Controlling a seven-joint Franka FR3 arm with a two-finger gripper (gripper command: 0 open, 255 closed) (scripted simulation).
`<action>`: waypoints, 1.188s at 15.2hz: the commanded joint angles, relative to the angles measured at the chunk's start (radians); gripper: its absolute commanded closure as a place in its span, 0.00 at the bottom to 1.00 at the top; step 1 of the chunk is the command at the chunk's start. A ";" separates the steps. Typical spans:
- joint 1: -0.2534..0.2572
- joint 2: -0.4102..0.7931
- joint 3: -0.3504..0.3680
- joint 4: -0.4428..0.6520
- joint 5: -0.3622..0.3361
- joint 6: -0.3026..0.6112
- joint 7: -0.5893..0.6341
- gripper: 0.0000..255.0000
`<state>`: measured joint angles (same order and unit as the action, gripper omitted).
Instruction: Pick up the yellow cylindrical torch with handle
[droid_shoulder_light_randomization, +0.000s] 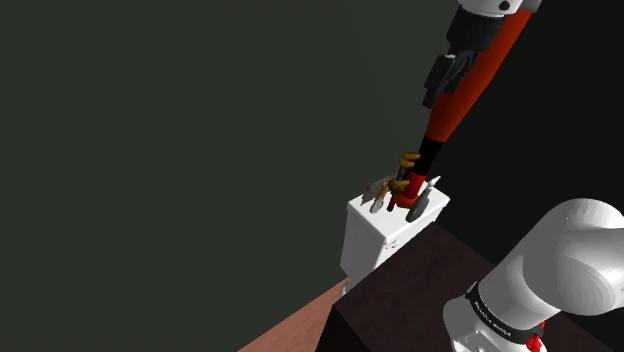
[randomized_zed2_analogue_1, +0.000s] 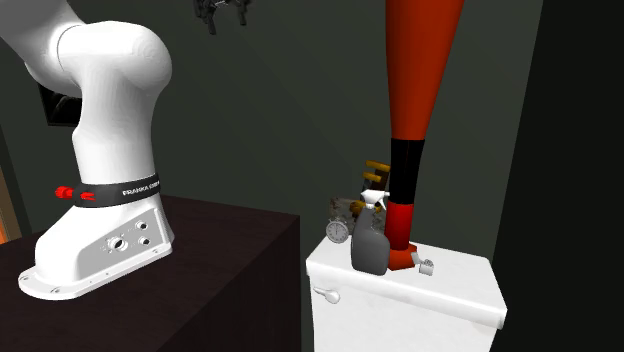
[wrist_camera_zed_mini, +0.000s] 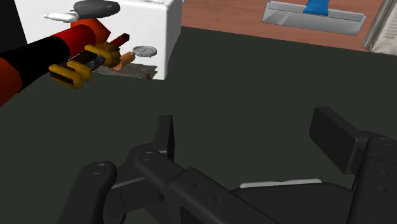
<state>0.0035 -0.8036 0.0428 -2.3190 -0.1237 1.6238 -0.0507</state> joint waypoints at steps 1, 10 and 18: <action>0.000 0.000 0.000 0.000 0.000 0.000 0.000 0.00; -0.005 0.108 -0.135 -0.163 -0.122 0.222 -0.224 0.00; -0.024 0.307 -0.253 -0.222 -0.234 0.447 -0.403 0.00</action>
<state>-0.0165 -0.5207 -0.1946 -2.5346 -0.3427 2.0426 -0.4281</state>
